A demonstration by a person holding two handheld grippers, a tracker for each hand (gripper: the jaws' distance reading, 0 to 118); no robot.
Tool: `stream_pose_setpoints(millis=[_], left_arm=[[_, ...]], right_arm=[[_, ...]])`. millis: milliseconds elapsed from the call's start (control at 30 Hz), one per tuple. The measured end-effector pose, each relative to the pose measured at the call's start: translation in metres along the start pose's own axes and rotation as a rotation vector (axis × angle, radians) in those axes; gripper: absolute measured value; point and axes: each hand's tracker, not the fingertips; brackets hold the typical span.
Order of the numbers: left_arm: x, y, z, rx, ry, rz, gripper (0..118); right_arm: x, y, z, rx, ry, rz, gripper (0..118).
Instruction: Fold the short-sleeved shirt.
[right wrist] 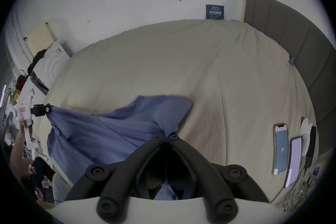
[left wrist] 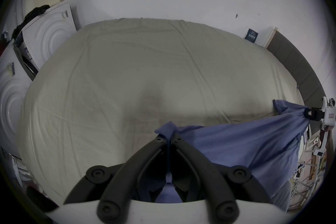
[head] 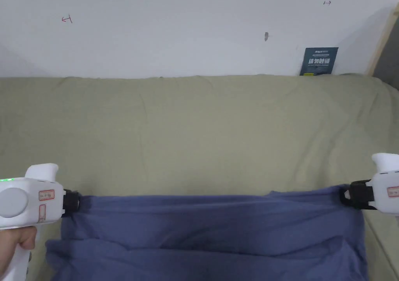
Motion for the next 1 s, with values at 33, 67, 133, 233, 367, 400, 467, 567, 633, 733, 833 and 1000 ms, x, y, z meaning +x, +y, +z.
stream_pose_setpoints(millis=[33, 67, 133, 233, 367, 400, 467, 567, 633, 733, 833, 1000], left_arm=[[-0.002, -0.008, 0.011, 0.007, 0.003, 0.003, 0], [-0.004, -0.015, 0.019, 0.013, 0.001, 0.001, 0], [0.0, -0.037, 0.043, 0.026, -0.007, 0.004, 0], [-0.007, -0.066, 0.066, 0.046, -0.022, 0.02, 0], [-0.017, -0.106, 0.081, 0.046, -0.044, 0.004, 0], [-0.015, -0.122, 0.083, 0.046, -0.032, 0.0, 0], [-0.017, -0.138, 0.083, 0.034, -0.035, 0.005, 0], [-0.015, -0.161, 0.08, 0.005, -0.045, 0.008, 0], [-0.013, -0.172, 0.074, -0.012, -0.045, -0.002, 0], [-0.021, -0.179, 0.056, -0.027, -0.045, 0.007, 2], [-0.02, -0.178, 0.06, -0.048, 0.01, 0.013, 79], [-0.028, -0.181, 0.062, -0.155, 0.112, 0.001, 116]], right_arm=[[0.003, -0.004, 0.004, 0.007, 0.006, 0.003, 2], [0.001, -0.012, 0.013, 0.011, 0.007, 0.012, 2], [-0.004, -0.032, 0.033, 0.023, 0.014, 0.037, 2], [-0.005, -0.064, 0.06, 0.035, 0.025, 0.034, 2], [-0.004, -0.108, 0.071, 0.011, 0.03, 0.054, 2], [-0.002, -0.124, 0.071, -0.023, 0.032, 0.054, 2], [0.001, -0.144, 0.068, -0.044, 0.038, 0.049, 2], [0.007, -0.167, 0.06, -0.086, 0.028, 0.041, 2], [0.015, -0.176, 0.05, -0.11, 0.019, 0.021, 2], [0.022, -0.181, 0.034, -0.134, 0.029, -0.001, 2], [0.016, -0.184, 0.038, -0.137, 0.001, -0.009, 14], [0.016, -0.174, 0.043, -0.14, -0.102, -0.027, 117]])
